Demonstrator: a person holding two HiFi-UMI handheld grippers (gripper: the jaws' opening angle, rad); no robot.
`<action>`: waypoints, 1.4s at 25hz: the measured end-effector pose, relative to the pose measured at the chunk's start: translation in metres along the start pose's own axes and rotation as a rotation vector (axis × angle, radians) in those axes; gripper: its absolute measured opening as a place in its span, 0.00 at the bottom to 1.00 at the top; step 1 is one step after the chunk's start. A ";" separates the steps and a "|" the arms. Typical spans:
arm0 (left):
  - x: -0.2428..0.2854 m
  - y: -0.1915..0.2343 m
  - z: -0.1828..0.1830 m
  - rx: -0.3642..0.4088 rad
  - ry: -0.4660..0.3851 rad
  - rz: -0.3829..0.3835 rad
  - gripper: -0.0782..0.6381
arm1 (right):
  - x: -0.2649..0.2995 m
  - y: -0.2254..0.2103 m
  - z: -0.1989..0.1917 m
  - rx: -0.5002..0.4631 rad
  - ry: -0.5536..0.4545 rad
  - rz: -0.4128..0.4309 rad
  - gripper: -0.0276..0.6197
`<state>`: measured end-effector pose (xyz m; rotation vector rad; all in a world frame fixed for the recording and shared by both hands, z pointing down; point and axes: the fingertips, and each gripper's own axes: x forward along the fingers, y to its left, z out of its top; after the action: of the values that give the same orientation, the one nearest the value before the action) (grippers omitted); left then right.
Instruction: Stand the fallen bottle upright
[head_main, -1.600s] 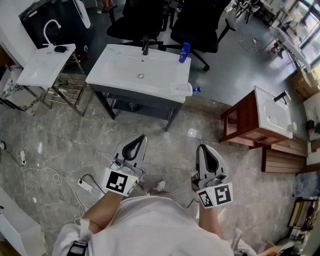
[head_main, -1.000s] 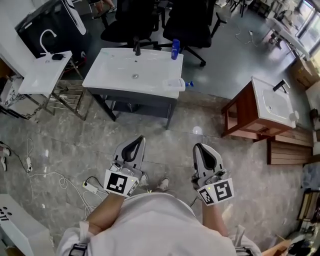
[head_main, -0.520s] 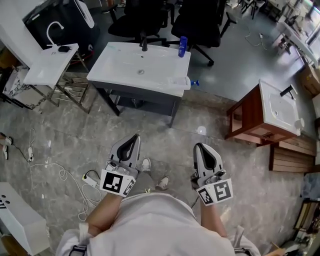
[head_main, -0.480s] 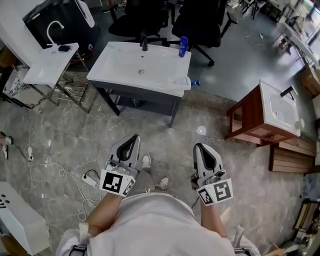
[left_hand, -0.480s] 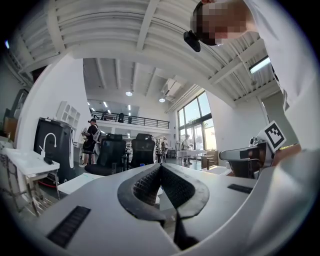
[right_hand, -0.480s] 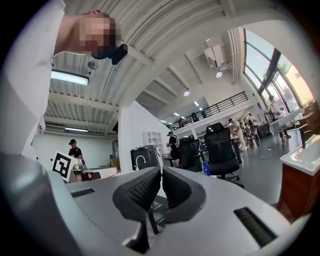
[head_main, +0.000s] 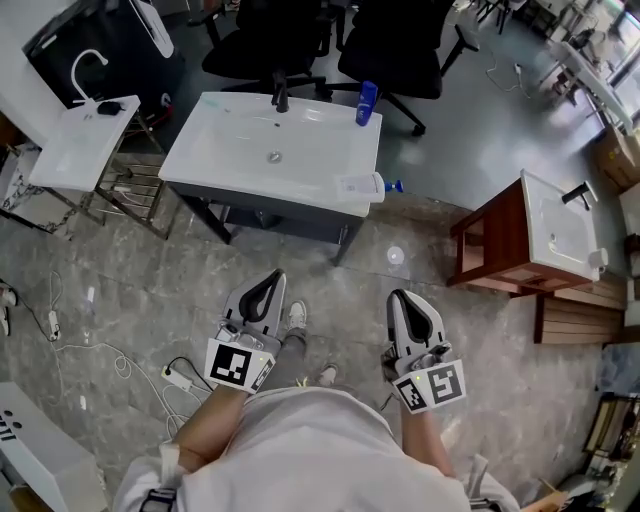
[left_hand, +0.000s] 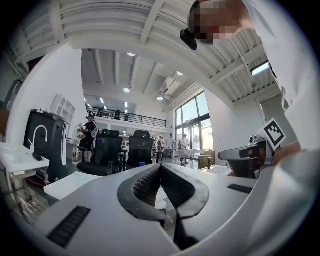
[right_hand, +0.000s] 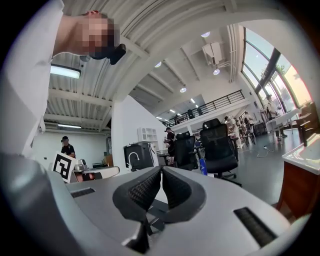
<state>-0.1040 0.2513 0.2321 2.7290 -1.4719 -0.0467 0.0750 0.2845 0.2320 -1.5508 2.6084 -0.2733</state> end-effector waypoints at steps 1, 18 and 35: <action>0.013 0.012 -0.002 -0.006 0.001 -0.002 0.13 | 0.017 -0.005 0.000 -0.002 0.006 -0.001 0.10; 0.168 0.162 -0.021 -0.073 0.016 -0.082 0.13 | 0.215 -0.054 0.009 -0.040 0.055 -0.072 0.10; 0.254 0.110 0.013 -0.062 -0.025 -0.193 0.13 | 0.219 -0.144 0.033 -0.030 0.045 -0.119 0.11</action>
<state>-0.0568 -0.0214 0.2230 2.8194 -1.1853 -0.1312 0.1002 0.0216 0.2305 -1.7326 2.5690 -0.2820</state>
